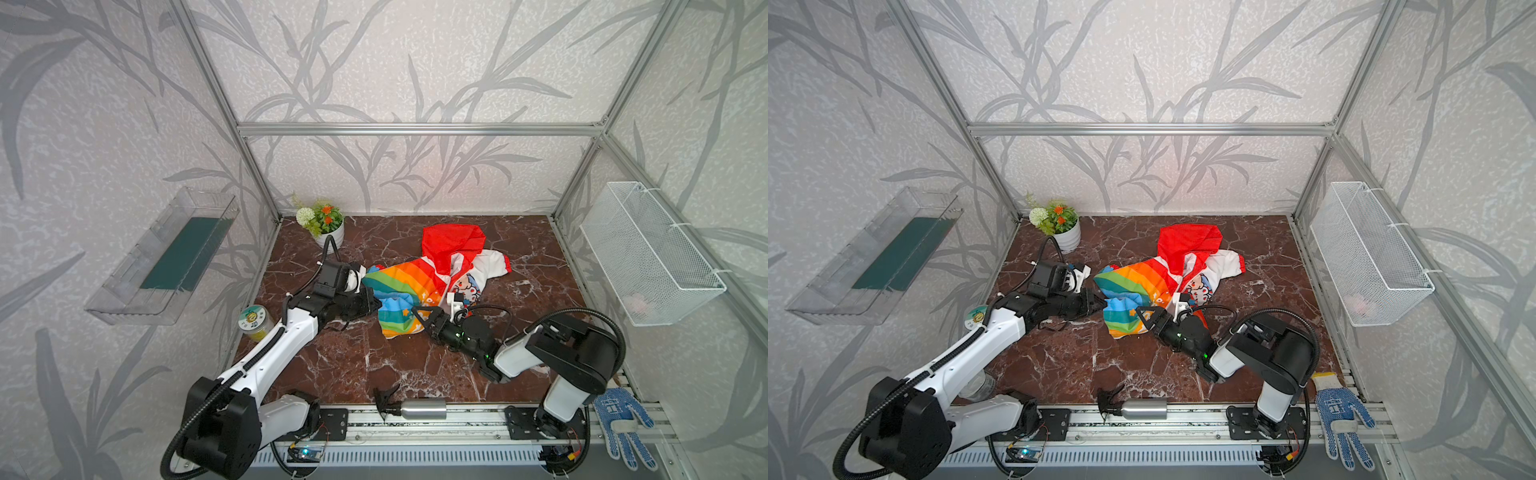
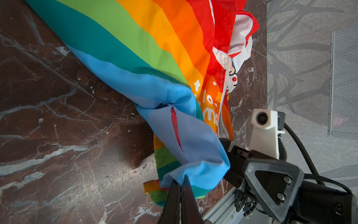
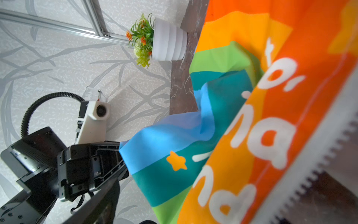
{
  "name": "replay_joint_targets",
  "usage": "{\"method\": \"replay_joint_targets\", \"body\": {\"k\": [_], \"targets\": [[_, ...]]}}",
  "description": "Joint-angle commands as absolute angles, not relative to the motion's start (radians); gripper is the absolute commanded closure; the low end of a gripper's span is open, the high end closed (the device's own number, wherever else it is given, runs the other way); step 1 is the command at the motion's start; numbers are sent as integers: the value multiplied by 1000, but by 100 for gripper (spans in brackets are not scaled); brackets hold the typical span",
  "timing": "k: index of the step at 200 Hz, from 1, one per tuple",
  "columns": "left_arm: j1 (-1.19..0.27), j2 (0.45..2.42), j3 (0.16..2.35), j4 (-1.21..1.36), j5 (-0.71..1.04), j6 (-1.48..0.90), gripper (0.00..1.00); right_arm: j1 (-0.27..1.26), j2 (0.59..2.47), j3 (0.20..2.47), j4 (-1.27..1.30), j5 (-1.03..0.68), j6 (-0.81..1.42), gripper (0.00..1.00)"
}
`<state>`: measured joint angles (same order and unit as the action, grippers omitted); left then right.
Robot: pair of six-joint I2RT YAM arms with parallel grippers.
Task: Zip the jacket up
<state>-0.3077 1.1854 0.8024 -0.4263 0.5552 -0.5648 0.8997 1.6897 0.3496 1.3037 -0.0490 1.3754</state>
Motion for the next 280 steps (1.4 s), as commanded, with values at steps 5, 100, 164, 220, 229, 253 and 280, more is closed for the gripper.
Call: {"method": "replay_joint_targets", "body": {"k": [5, 100, 164, 220, 229, 253, 280], "targets": [[-300, 1183, 793, -414, 568, -573, 100, 935, 1561, 369, 1206, -32, 1318, 11], [-293, 1181, 786, -393, 578, -600, 100, 972, 1537, 439, 1090, -65, 1282, 44], [-249, 1214, 772, -390, 618, -675, 100, 1048, 1560, 447, 1182, -58, 1225, 46], [-238, 1210, 736, -405, 639, -724, 100, 1040, 1555, 412, 1169, 68, 1220, 93], [-237, 1205, 717, -395, 640, -735, 100, 1030, 1540, 409, 1133, 84, 1220, 96], [-230, 1198, 673, -363, 634, -763, 100, 965, 1501, 441, 992, 76, 1196, 100], [-203, 1205, 663, -355, 621, -776, 100, 901, 1467, 486, 830, 80, 1201, 100]]}}
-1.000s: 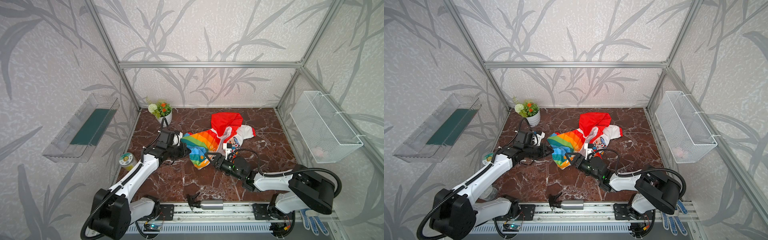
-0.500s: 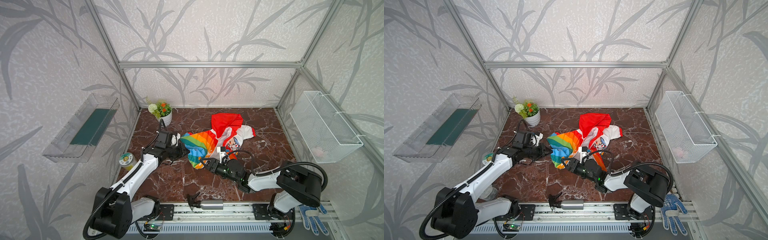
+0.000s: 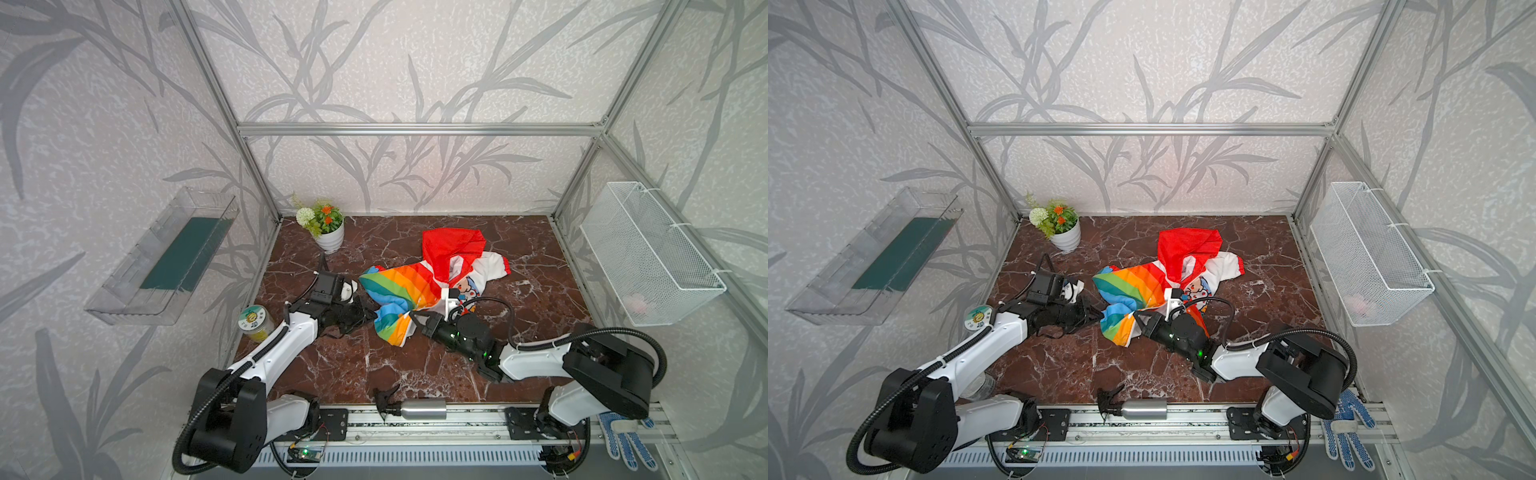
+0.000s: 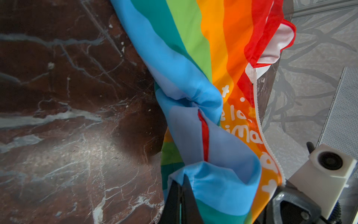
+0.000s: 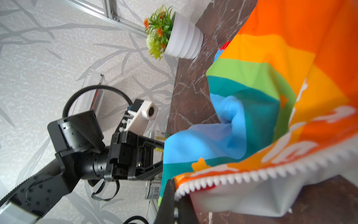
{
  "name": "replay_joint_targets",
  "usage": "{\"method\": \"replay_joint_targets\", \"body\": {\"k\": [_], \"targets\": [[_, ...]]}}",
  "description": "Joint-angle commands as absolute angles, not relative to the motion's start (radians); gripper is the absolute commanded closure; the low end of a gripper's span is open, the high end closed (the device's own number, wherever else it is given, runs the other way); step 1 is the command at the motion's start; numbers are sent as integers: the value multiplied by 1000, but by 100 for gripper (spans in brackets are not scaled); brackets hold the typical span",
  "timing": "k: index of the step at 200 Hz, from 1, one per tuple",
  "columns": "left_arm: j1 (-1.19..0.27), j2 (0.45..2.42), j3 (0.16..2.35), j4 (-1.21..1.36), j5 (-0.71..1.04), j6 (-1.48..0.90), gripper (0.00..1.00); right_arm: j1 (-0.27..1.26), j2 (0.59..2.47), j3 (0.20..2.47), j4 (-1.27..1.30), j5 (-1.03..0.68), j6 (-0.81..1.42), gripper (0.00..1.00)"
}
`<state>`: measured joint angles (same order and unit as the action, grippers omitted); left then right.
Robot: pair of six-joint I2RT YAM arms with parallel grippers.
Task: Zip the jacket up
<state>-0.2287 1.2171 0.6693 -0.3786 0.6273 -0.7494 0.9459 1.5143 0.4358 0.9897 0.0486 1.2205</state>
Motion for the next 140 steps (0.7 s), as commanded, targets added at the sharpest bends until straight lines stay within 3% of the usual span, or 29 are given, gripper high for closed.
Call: {"method": "replay_joint_targets", "body": {"k": [1, 24, 33, 49, 69, 140], "targets": [[-201, 1206, 664, -355, 622, -777, 100, 899, 1465, 487, 825, 79, 1199, 100], [-184, 1220, 662, -311, 667, -803, 100, 848, 1477, 546, 706, 9, 1202, 100], [-184, 1229, 658, -274, 702, -826, 90, 839, 1505, 572, 712, -30, 1201, 100], [-186, 1223, 650, -235, 736, -862, 62, 829, 1557, 597, 770, -78, 1210, 100], [-186, 1152, 620, -237, 716, -895, 46, 814, 1610, 614, 836, -115, 1239, 100], [-189, 1008, 480, -34, 750, -1149, 39, 796, 1653, 619, 960, -157, 1299, 100]]}}
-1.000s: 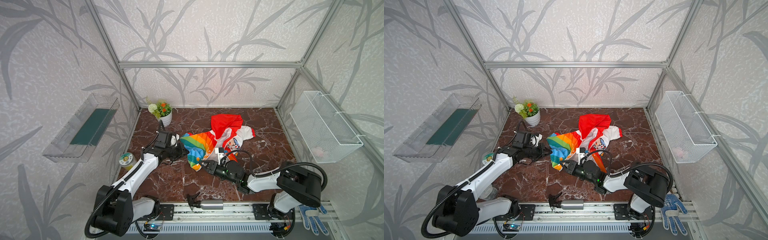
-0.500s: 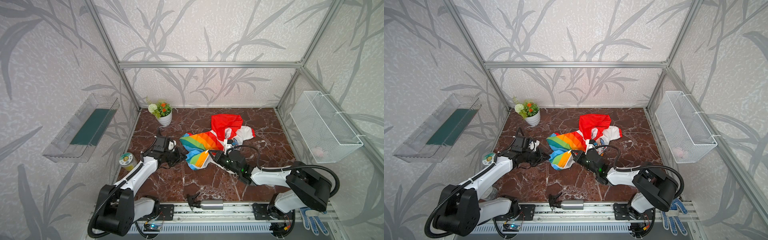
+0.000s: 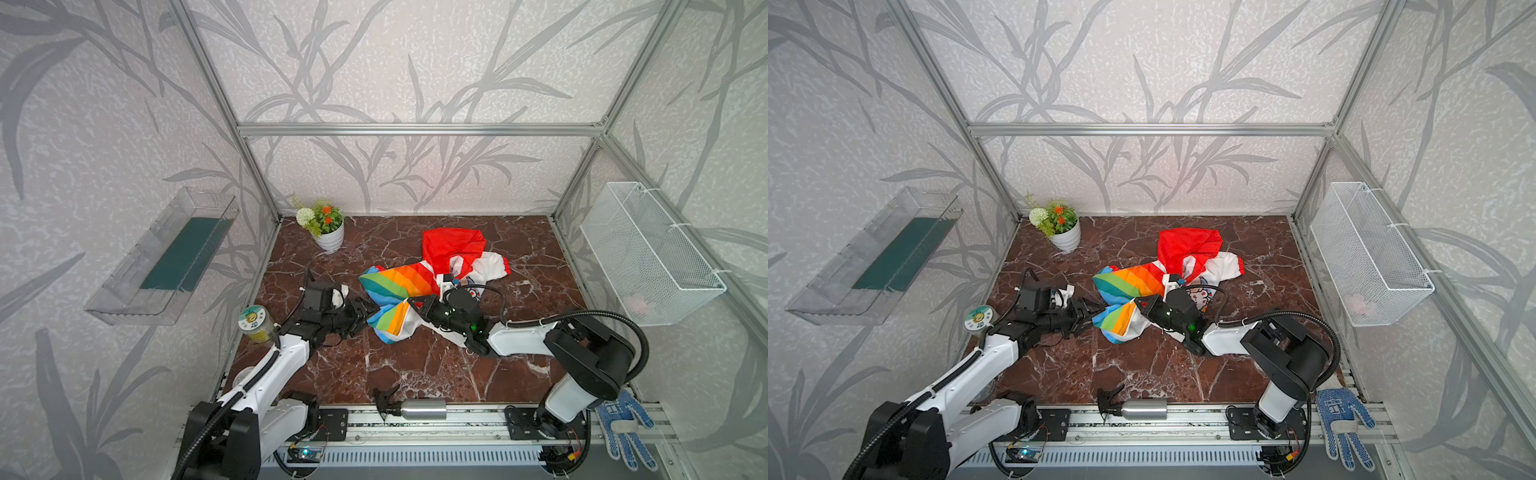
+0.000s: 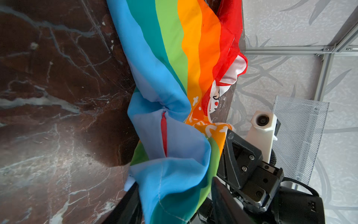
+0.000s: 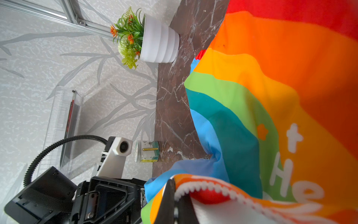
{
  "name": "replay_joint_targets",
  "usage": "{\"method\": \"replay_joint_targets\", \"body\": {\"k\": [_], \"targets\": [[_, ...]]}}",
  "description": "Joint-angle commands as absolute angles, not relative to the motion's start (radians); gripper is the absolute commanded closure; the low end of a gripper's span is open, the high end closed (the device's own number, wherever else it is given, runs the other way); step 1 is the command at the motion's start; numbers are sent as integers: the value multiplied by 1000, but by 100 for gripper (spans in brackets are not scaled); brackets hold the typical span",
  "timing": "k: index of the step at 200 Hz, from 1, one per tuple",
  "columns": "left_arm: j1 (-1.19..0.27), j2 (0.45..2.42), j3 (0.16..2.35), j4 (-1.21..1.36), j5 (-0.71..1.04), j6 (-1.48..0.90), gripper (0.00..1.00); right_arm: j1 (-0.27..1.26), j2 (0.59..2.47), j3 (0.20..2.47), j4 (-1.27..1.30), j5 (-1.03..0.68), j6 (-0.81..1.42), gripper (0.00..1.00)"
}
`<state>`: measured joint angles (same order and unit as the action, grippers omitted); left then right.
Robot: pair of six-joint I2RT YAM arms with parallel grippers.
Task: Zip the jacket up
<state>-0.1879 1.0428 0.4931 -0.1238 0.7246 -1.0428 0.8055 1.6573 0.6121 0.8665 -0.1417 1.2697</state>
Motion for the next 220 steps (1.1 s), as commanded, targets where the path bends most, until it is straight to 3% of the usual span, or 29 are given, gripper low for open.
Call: {"method": "replay_joint_targets", "body": {"k": [1, 34, 108, 152, 220], "targets": [[-189, 1007, 479, -33, 750, -1151, 39, 796, 1653, 619, 962, -157, 1300, 100], [-200, 947, 413, 95, 745, -1277, 32, 796, 1659, 615, 1032, -164, 1346, 100], [-236, 918, 356, 348, 728, -1477, 36, 809, 1669, 577, 1209, -111, 1431, 100], [-242, 897, 367, 361, 729, -1543, 31, 813, 1671, 560, 1382, -58, 1432, 100], [-279, 835, 378, 365, 680, -1598, 29, 825, 1674, 663, 1406, -64, 1452, 100]]}}
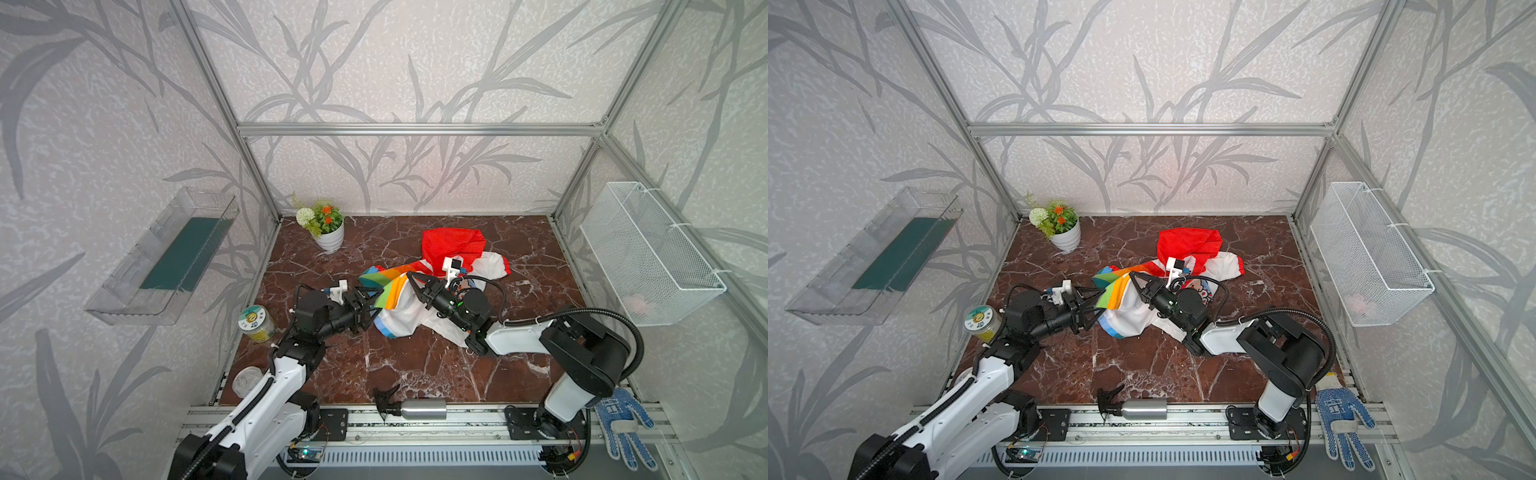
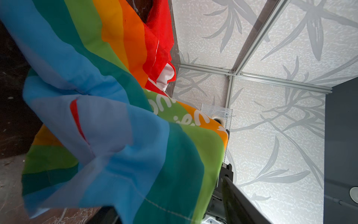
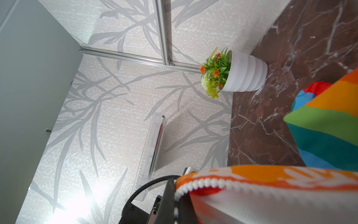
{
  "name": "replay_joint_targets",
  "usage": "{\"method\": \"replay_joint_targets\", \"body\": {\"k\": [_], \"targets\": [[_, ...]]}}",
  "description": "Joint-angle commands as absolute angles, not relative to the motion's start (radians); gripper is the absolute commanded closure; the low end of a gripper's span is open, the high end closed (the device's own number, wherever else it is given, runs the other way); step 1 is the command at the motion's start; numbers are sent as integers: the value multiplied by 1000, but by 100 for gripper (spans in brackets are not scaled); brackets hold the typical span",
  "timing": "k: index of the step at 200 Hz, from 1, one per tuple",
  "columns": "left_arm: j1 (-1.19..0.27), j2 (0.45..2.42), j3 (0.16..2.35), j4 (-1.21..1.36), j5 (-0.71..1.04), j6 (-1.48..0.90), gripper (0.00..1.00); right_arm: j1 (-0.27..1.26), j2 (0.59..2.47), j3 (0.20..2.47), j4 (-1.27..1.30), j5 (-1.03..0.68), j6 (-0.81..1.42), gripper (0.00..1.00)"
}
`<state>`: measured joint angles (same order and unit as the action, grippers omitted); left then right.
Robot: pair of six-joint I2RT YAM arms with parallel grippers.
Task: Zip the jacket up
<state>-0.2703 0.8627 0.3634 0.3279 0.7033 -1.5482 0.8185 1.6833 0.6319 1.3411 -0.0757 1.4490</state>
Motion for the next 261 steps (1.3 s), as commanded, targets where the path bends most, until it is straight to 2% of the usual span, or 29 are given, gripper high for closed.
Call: {"method": "replay_joint_targets", "body": {"k": [1, 27, 65, 74, 83, 89, 118, 131, 168, 182, 188, 193, 226, 261], "targets": [[-278, 834, 378, 366, 678, -1599, 30, 825, 1674, 662, 1406, -63, 1453, 100], [-284, 834, 375, 428, 643, -1626, 39, 837, 1660, 633, 1405, -52, 1448, 100], [-287, 839, 404, 403, 634, -1600, 66, 848, 1641, 593, 1405, -40, 1450, 100], [-287, 839, 405, 391, 634, -1591, 63, 848, 1634, 586, 1405, -36, 1449, 100], [-287, 839, 404, 381, 631, -1582, 50, 848, 1628, 580, 1405, -31, 1445, 100], [-287, 837, 402, 377, 625, -1579, 46, 848, 1623, 576, 1405, -30, 1448, 100], [-288, 838, 412, 343, 606, -1542, 47, 848, 1607, 553, 1405, -28, 1453, 100], [-287, 849, 413, 356, 610, -1543, 55, 848, 1598, 542, 1401, -22, 1452, 100], [-287, 854, 417, 357, 617, -1542, 100, 848, 1601, 555, 1393, -42, 1444, 100], [-287, 849, 423, 354, 621, -1545, 100, 855, 1595, 567, 1368, -56, 1422, 60], [-287, 848, 427, 348, 620, -1542, 100, 864, 1589, 569, 1350, -54, 1406, 47], [-287, 847, 431, 344, 621, -1543, 100, 874, 1582, 570, 1331, -52, 1389, 41], [-287, 841, 450, 331, 619, -1548, 100, 925, 1561, 578, 1257, -39, 1325, 29], [-288, 850, 461, 339, 632, -1558, 100, 988, 1612, 588, 1319, 4, 1311, 26]]}}
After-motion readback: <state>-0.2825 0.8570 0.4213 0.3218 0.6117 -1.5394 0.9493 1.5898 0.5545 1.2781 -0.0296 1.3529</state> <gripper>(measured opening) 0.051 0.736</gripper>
